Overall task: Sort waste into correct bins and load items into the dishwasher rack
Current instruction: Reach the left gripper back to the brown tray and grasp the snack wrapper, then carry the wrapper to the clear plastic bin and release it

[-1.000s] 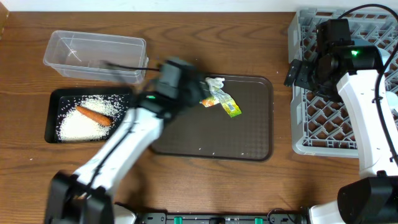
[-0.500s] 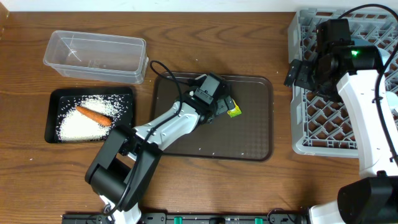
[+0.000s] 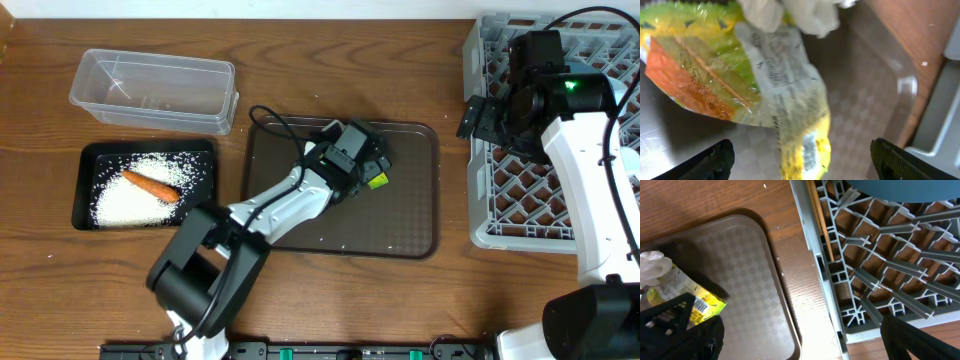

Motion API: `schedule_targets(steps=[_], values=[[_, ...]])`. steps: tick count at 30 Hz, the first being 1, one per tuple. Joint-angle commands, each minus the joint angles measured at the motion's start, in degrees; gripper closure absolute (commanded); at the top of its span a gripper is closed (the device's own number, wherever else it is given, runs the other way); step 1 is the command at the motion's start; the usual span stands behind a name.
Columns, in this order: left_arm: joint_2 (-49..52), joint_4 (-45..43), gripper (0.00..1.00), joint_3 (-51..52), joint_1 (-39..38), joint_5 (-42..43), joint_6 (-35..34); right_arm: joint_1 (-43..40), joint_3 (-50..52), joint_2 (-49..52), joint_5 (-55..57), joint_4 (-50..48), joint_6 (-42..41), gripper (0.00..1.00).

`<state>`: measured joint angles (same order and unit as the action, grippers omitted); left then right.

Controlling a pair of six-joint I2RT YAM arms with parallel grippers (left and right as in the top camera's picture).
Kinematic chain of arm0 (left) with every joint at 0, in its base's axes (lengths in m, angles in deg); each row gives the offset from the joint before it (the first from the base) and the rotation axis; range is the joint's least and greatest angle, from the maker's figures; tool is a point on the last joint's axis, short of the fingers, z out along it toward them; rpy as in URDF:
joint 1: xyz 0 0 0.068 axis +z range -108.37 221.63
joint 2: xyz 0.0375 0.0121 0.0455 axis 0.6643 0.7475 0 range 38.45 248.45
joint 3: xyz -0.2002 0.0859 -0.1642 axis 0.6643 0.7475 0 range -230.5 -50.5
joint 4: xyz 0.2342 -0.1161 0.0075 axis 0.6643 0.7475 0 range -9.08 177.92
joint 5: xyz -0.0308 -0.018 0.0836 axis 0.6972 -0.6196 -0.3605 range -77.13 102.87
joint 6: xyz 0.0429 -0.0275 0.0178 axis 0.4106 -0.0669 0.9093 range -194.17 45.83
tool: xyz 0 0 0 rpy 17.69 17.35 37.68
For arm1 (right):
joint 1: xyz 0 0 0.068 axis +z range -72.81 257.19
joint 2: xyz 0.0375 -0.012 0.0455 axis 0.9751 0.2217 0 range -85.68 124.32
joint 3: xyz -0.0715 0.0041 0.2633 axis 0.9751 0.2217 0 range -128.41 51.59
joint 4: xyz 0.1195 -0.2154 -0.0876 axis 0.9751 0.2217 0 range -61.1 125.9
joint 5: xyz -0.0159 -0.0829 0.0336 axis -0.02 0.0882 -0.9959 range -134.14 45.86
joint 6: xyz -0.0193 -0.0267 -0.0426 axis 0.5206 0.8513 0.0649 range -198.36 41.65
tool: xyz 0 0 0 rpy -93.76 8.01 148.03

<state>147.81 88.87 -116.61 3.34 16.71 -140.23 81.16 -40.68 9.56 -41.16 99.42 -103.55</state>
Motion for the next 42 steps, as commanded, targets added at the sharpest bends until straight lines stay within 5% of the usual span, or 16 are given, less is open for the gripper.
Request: schedule_targets(steps=[1, 5, 20, 42], values=[[2.3, -0.4, 0.10, -1.0, 0.1, -1.5, -2.2, -0.5, -0.2, 0.2, 0.2, 0.0, 0.0, 0.01], [2.4, -1.4, 0.18, -1.0, 0.0, -1.6, -2.1, -0.5, -0.2, 0.2, 0.2, 0.0, 0.0, 0.01], [1.7, -1.6, 0.94, -1.0, 0.1, -1.9, -1.9, -0.5, -0.2, 0.2, 0.2, 0.0, 0.0, 0.01], [-17.6, 8.9, 0.94, -1.0, 12.3, -3.6, 6.5, -0.5, -0.2, 0.2, 0.2, 0.0, 0.0, 0.01]])
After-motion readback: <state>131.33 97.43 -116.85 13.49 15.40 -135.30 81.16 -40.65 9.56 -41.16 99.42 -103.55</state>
